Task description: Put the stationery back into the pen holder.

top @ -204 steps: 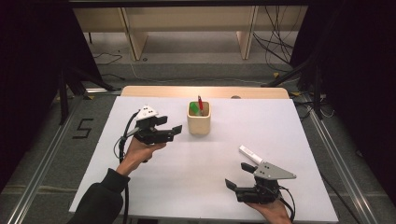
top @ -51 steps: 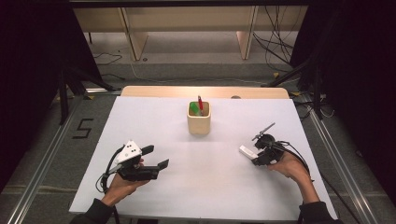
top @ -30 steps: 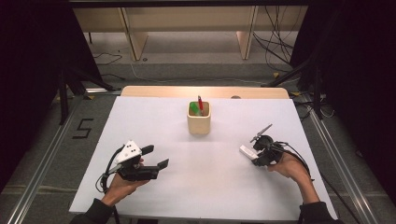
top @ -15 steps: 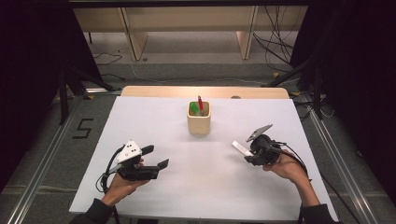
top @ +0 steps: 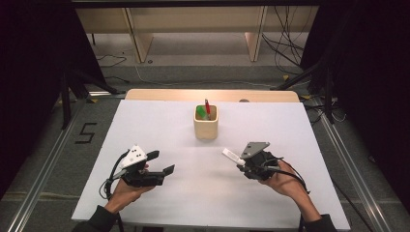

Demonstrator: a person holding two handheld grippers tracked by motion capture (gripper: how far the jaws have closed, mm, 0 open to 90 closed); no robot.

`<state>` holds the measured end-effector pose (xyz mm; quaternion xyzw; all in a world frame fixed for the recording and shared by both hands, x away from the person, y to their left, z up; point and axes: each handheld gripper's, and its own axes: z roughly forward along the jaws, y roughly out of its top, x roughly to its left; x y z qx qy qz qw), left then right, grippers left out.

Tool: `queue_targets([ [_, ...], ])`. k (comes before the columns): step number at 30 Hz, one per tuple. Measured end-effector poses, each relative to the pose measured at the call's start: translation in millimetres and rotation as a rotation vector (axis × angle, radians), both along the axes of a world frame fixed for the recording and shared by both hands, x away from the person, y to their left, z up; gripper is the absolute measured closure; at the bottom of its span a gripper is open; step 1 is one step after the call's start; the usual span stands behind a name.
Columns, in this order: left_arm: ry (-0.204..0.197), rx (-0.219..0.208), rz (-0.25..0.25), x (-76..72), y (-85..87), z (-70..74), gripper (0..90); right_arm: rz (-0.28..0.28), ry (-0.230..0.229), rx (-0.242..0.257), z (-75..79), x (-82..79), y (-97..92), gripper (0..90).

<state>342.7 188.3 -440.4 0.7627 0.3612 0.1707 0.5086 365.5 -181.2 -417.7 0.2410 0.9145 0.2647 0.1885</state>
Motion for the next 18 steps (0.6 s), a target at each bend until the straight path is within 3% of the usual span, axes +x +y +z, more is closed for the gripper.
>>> queue_targets([
  [10, 0.020, 0.020, -0.013, 0.9, -1.6, -1.1, 19.4, 0.127, -0.101, -0.027, -0.4, -23.3, 29.4, 67.4],
  [18, 0.021, 0.026, -0.022, 0.6, -2.5, -0.2, 19.4, 0.166, -0.168, -0.049, -3.1, -35.1, 42.5, 67.4],
])
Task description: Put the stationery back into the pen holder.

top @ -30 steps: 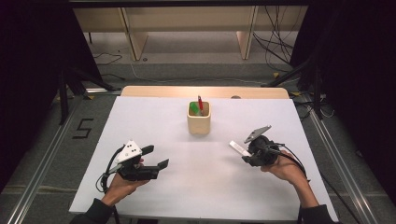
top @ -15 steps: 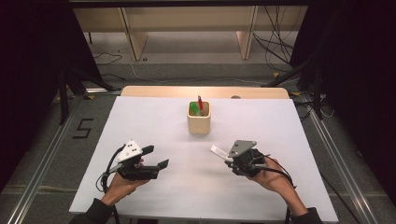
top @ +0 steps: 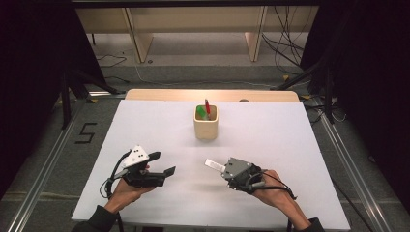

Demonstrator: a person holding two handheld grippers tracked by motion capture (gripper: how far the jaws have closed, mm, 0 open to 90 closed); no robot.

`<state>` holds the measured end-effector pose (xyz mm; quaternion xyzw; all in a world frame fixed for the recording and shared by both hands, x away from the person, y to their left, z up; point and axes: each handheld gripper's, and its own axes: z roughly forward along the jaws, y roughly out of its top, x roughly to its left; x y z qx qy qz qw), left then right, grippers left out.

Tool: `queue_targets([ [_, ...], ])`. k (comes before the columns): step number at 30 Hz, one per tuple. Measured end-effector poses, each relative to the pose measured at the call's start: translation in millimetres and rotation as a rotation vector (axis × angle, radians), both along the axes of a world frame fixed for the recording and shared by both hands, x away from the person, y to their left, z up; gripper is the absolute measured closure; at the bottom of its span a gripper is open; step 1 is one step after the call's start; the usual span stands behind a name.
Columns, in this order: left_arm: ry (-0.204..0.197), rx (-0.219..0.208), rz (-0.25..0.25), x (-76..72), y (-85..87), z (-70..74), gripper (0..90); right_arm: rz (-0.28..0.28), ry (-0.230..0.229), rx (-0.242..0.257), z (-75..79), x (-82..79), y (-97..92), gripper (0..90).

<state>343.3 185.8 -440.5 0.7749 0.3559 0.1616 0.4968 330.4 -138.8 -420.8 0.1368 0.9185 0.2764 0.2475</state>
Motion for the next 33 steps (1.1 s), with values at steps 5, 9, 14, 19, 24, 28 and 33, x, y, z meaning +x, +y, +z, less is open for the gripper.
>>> queue_targets([
  [5, 0.005, 0.003, -0.010, 0.1, -0.6, 2.5, 19.3, 0.029, -0.057, -0.027, -1.5, -7.8, 8.3, 67.4],
  [9, 0.006, 0.014, -0.017, 0.5, -1.2, 5.7, 19.3, 0.053, -0.108, -0.047, -2.5, -15.1, 15.1, 67.4],
  [14, 0.012, 0.024, -0.018, 1.2, -0.6, 9.3, 19.4, 0.088, -0.195, -0.087, -4.4, -23.8, 22.0, 67.4],
  [19, 0.020, 0.032, -0.021, 1.6, -2.8, 13.6, 19.5, 0.093, -0.309, -0.128, -9.1, -33.1, 28.0, 67.4],
  [24, 0.036, 0.049, -0.051, 2.5, -9.2, 19.8, 19.5, 0.103, -0.404, -0.186, -14.6, -38.6, 31.0, 67.4],
  [28, 0.038, 0.082, -0.085, 4.3, -18.7, 28.0, 19.5, 0.118, -0.474, -0.236, -17.2, -40.5, 33.5, 67.4],
  [33, 0.048, 0.119, -0.131, 8.6, -33.3, 37.3, 19.5, 0.121, -0.574, -0.283, -23.7, -43.3, 35.2, 67.4],
])
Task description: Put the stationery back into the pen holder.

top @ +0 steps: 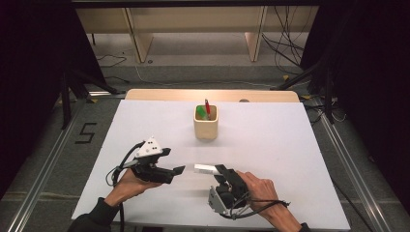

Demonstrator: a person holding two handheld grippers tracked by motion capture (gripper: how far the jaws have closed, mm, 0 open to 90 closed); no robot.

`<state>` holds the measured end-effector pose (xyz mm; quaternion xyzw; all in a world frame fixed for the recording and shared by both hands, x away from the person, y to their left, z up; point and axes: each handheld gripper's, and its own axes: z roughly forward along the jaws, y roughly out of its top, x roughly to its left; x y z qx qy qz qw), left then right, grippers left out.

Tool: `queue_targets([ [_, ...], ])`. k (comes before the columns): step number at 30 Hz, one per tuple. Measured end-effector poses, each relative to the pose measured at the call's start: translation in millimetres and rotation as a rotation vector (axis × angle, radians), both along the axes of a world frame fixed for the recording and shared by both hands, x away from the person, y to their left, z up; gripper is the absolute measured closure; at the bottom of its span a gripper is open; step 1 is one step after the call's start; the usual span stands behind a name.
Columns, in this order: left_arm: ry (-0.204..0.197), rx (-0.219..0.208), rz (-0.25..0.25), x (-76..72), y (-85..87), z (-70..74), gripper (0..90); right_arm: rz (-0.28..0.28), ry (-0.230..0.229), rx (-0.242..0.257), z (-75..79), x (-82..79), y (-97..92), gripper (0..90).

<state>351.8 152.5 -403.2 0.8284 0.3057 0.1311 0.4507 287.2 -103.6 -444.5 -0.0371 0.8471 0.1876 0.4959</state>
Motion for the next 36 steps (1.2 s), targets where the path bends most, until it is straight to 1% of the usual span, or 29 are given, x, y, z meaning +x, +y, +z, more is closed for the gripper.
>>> queue_targets([
  [1, 0.001, 0.008, -0.010, 0.8, -3.4, 1.5, 19.5, 0.009, -0.008, -0.009, -0.3, -0.2, 0.5, 67.4],
  [2, 0.007, 0.016, -0.022, 1.9, -6.6, 3.0, 19.6, 0.011, -0.029, -0.016, -1.3, -0.9, 1.1, 67.4],
  [3, 0.015, 0.028, -0.035, 2.8, -10.3, 4.2, 19.5, 0.012, -0.040, -0.025, -2.4, -1.7, 1.8, 67.4],
  [5, 0.022, 0.056, -0.061, 3.7, -17.7, 5.7, 19.5, 0.015, -0.045, -0.048, -3.9, -1.8, 3.2, 67.5],
  [7, 0.029, 0.075, -0.082, 4.2, -24.4, 6.0, 19.6, 0.028, -0.062, -0.061, -5.8, -1.1, 3.9, 67.4],
  [8, 0.031, 0.086, -0.092, 4.7, -27.2, 5.7, 19.8, 0.017, -0.057, -0.060, -7.2, -2.1, 4.5, 67.4],
  [10, 0.045, 0.108, -0.114, 5.7, -31.8, 5.0, 20.3, 0.041, -0.086, -0.083, -8.2, -1.9, 5.3, 67.4],
  [11, 0.049, 0.116, -0.124, 6.2, -33.5, 4.5, 20.5, 0.045, -0.082, -0.085, -8.8, -2.2, 5.7, 67.4],
  [13, 0.065, 0.127, -0.143, 7.5, -36.6, 3.6, 21.4, 0.058, -0.098, -0.096, -10.4, -2.2, 7.0, 67.4],
  [15, 0.078, 0.141, -0.161, 8.6, -39.5, 3.0, 21.5, 0.061, -0.095, -0.102, -11.6, -2.5, 8.0, 67.4],
  [17, 0.087, 0.157, -0.188, 9.6, -41.4, 2.6, 21.6, 0.079, -0.116, -0.116, -12.8, -2.3, 8.5, 67.4],
  [18, 0.087, 0.162, -0.200, 10.2, -42.4, 2.3, 21.6, 0.078, -0.112, -0.119, -13.5, -2.9, 8.4, 67.4],
  [20, 0.103, 0.171, -0.223, 11.1, -44.9, 1.7, 21.6, 0.083, -0.118, -0.128, -14.5, -3.3, 8.2, 67.4],
  [22, 0.108, 0.186, -0.248, 11.1, -48.2, 0.9, 21.6, 0.093, -0.125, -0.137, -15.2, -3.5, 8.3, 67.4],
  [24, 0.113, 0.205, -0.267, 10.7, -52.0, 0.1, 22.0, 0.099, -0.128, -0.133, -15.6, -4.1, 8.6, 67.4],
  [25, 0.116, 0.216, -0.273, 10.8, -53.7, -0.1, 22.2, 0.106, -0.135, -0.132, -16.1, -4.2, 8.7, 67.4],
  [26, 0.117, 0.225, -0.280, 11.4, -55.1, -0.4, 22.3, 0.114, -0.147, -0.142, -15.8, -4.4, 8.9, 67.4],
  [28, 0.127, 0.232, -0.289, 13.3, -57.2, -1.1, 22.3, 0.118, -0.145, -0.145, -16.1, -5.1, 9.2, 67.4],
  [29, 0.134, 0.238, -0.296, 14.8, -57.8, -1.4, 22.8, 0.123, -0.156, -0.150, -16.4, -5.4, 9.4, 67.4],
  [31, 0.145, 0.245, -0.311, 16.4, -59.4, -2.2, 23.8, 0.132, -0.159, -0.160, -17.2, -5.4, 9.7, 67.4],
  [34, 0.141, 0.260, -0.323, 16.2, -62.7, -2.8, 24.0, 0.128, -0.157, -0.166, -18.9, -6.4, 9.9, 67.4],
  [36, 0.149, 0.269, -0.335, 16.1, -64.9, -3.1, 24.5, 0.130, -0.156, -0.169, -19.0, -6.8, 10.2, 67.4],
])
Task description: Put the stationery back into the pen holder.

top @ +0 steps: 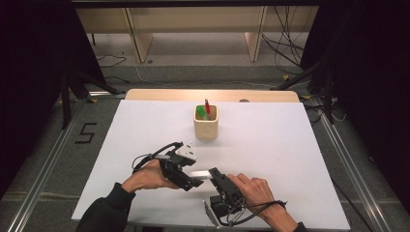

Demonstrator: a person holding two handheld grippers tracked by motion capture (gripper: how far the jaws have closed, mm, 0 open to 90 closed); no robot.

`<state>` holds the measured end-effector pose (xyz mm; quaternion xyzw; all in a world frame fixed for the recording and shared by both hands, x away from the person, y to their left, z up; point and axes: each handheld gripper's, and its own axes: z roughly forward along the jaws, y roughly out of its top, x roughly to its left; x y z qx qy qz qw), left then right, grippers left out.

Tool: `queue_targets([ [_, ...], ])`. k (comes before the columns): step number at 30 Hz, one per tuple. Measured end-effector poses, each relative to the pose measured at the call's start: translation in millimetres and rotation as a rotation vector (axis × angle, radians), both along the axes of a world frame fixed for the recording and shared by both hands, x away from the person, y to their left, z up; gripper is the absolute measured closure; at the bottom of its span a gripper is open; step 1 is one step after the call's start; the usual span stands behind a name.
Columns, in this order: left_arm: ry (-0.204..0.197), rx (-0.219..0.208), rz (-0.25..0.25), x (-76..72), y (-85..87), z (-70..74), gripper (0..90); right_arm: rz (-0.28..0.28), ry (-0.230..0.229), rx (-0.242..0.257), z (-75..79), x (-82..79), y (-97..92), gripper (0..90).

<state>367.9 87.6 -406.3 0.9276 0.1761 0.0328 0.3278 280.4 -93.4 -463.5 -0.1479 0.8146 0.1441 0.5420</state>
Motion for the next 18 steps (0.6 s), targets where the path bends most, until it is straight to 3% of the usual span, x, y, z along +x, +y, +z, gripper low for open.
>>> queue_targets([
  [10, 0.021, 0.064, -0.060, 2.3, -10.5, -1.7, 35.6, 0.022, -0.016, -0.011, -2.8, -1.1, 1.2, 67.4],
  [18, 0.028, 0.084, -0.088, 4.2, -15.5, -3.5, 42.0, 0.027, -0.015, -0.031, -3.6, -2.1, 1.9, 67.4],
])
